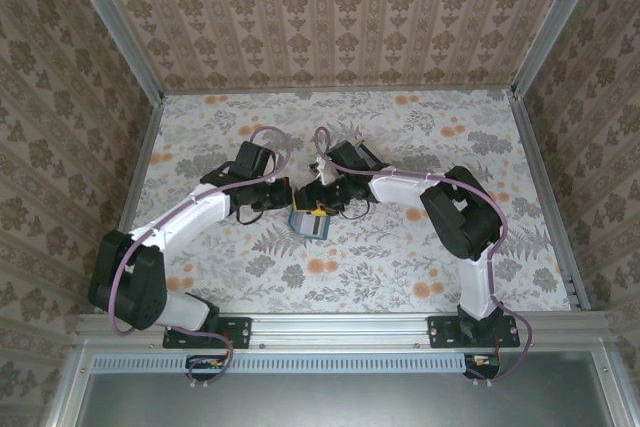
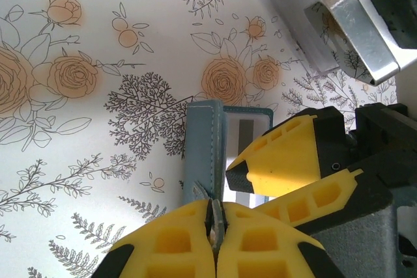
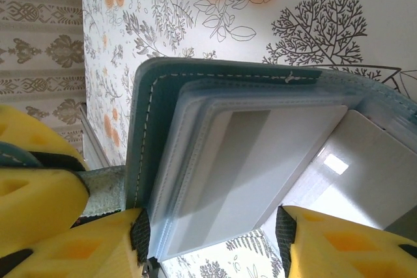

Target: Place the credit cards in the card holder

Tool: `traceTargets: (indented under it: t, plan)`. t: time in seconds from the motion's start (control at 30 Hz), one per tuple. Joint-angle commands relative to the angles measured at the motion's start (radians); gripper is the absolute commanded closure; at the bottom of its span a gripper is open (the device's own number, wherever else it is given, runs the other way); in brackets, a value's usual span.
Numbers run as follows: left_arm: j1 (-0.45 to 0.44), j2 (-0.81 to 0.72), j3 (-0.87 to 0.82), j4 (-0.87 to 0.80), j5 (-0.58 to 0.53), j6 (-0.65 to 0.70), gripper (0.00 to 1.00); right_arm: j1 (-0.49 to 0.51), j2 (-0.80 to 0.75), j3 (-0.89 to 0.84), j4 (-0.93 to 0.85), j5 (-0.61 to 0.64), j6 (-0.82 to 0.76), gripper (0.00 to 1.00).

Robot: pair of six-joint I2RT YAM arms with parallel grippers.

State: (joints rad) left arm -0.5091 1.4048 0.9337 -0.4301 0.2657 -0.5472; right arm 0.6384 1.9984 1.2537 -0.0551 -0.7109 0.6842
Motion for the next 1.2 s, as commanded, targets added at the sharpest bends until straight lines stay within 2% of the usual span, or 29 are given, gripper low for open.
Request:
traceTargets:
  t: [0.0,0.23,0.6,0.67,1.17]
  plan:
    - [0.000,-0.012,0.015,0.001,0.020,-0.019,1.00,0.007,0.002,-0.023,-0.012,0.007,-0.011,0.47]
    - [0.004,-0.021,0.000,0.001,0.002,-0.028,1.00,0.004,-0.023,-0.045,-0.061,0.051,-0.043,0.49]
    - [0.046,-0.039,-0.103,0.045,0.003,-0.065,1.00,0.005,-0.036,0.030,-0.111,0.037,-0.056,0.45]
    - [0.083,-0.046,-0.128,0.059,0.008,-0.072,1.00,0.004,-0.041,0.036,-0.119,0.033,-0.060,0.44]
    - [0.116,-0.055,-0.162,0.071,0.026,-0.079,1.00,0.004,-0.039,0.029,-0.109,0.037,-0.046,0.47]
